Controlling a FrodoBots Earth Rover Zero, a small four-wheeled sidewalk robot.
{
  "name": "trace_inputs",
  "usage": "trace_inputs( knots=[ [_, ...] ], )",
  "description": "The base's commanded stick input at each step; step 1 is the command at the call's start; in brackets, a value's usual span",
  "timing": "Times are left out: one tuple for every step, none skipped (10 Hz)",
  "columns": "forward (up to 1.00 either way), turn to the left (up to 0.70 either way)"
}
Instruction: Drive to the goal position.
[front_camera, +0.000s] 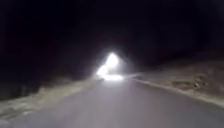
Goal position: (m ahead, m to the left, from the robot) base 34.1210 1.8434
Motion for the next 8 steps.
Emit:
trace_inputs(
  knots=[
    [0.95, 0.04],
    [0.95, 0.04],
    [0.95, 0.03],
    [0.95, 0.03],
    [0.95, 0.03],
    [0.94, 0.03],
    [0.95, 0.03],
    [0.95, 0.03]
  ],
)
